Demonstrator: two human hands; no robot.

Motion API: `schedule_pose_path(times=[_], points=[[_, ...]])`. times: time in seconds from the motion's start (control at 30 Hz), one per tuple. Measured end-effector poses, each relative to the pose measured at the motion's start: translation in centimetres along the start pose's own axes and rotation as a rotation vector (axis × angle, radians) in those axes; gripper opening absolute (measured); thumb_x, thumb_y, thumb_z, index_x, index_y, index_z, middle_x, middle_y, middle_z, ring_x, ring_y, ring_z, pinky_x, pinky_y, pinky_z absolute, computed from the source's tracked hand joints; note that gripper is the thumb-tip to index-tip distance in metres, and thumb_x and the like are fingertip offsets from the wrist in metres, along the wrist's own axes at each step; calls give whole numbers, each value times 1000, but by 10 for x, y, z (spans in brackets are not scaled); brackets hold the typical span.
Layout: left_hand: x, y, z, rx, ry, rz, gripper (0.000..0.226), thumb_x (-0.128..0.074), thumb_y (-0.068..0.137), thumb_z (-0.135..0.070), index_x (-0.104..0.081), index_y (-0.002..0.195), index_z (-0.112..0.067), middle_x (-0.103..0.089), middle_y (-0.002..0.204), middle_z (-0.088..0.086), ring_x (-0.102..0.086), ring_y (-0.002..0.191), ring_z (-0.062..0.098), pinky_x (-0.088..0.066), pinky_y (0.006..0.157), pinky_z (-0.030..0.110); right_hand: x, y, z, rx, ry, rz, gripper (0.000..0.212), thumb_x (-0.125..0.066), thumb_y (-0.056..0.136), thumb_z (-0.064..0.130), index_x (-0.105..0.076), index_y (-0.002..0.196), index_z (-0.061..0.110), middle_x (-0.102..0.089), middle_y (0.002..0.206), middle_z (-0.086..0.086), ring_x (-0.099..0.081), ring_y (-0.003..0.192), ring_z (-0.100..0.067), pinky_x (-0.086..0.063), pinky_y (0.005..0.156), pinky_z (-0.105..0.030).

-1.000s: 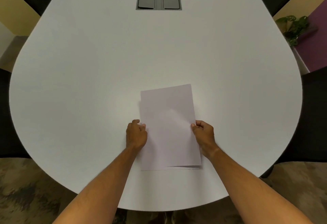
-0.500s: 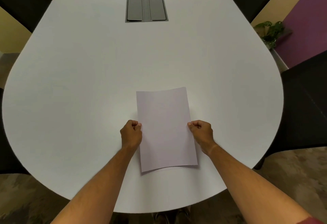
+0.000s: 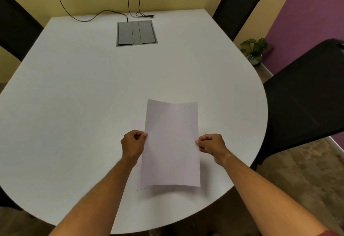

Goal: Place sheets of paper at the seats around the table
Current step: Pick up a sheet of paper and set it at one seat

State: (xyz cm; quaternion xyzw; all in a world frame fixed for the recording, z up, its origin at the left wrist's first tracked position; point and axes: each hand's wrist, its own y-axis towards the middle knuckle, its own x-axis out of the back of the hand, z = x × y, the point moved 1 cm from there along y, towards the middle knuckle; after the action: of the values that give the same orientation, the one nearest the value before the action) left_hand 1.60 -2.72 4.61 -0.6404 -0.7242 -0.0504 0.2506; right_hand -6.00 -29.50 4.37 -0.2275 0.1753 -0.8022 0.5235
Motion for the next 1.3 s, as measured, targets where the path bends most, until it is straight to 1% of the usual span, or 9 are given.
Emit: schedule_pose_path(times=[0.13,0.27,0.37,0.47,0.67,0.8,1.0,1.13,1.3], points=[[-17,-19,-18,-5,-39,19,8,-73,87,-12,-69,81,-15,-69,81,2,-65,75,18,-53,72,27,41,-1,6,0,20,58,16,-75,81,-3,-69,96,-8,-70,97,-18,-69,89,-26,-59,76,-32],[-44,-50,-32,5,-75,22,12,-76,84,-11,-70,75,-18,-72,80,4,-69,76,21,-58,74,31,90,-1,3,16,31,79,18,-75,81,-1,-69,98,-8,-69,94,-16,-68,82,-22,-59,69,-27],[-69,-78,-43,12,-98,11,11,-77,83,-11,-71,75,-16,-72,81,5,-70,78,22,-58,70,28,128,-1,1,30,37,78,18,-75,82,-1,-69,97,-8,-70,97,-16,-68,85,-23,-59,72,-28],[-95,-100,-56,27,-139,-1,11,-78,81,-10,-71,74,-16,-73,81,6,-70,77,21,-55,63,22,164,2,2,40,44,82,19,-74,82,-1,-69,98,-9,-72,102,-19,-71,94,-28,-60,78,-32],[-140,-122,-83,34,-172,-7,11,-77,83,-11,-70,75,-15,-72,82,7,-70,76,20,-54,60,19,216,22,19,62,34,62,17,-74,82,-2,-69,97,-7,-72,103,-18,-70,98,-29,-59,85,-36],[-166,-113,-93,65,-216,-22,10,-77,83,-11,-71,76,-13,-73,82,7,-70,75,19,-54,58,18,232,53,39,75,2,49,14,-74,81,-1,-71,94,-4,-72,102,-18,-70,98,-29,-59,86,-37],[-206,-76,-96,150,-289,-33,6,-78,82,-10,-73,78,-10,-75,83,8,-73,77,23,-57,64,23,237,111,76,81,-81,32,7,-75,81,0,-71,87,2,-72,100,-16,-71,92,-26,-58,69,-26],[-233,-42,-99,223,-347,-40,5,-78,82,-9,-74,79,-8,-75,84,7,-74,77,21,-59,69,26,233,157,101,72,-165,27,8,-76,81,1,-70,86,2,-72,101,-16,-70,94,-27,-59,78,-32],[-261,-14,-104,313,-411,-44,4,-78,82,-8,-73,82,-7,-74,86,8,-74,75,19,-57,62,19,229,210,131,66,-250,43,17,-76,79,-2,-71,95,-4,-71,102,-19,-69,95,-28,-58,83,-35]])
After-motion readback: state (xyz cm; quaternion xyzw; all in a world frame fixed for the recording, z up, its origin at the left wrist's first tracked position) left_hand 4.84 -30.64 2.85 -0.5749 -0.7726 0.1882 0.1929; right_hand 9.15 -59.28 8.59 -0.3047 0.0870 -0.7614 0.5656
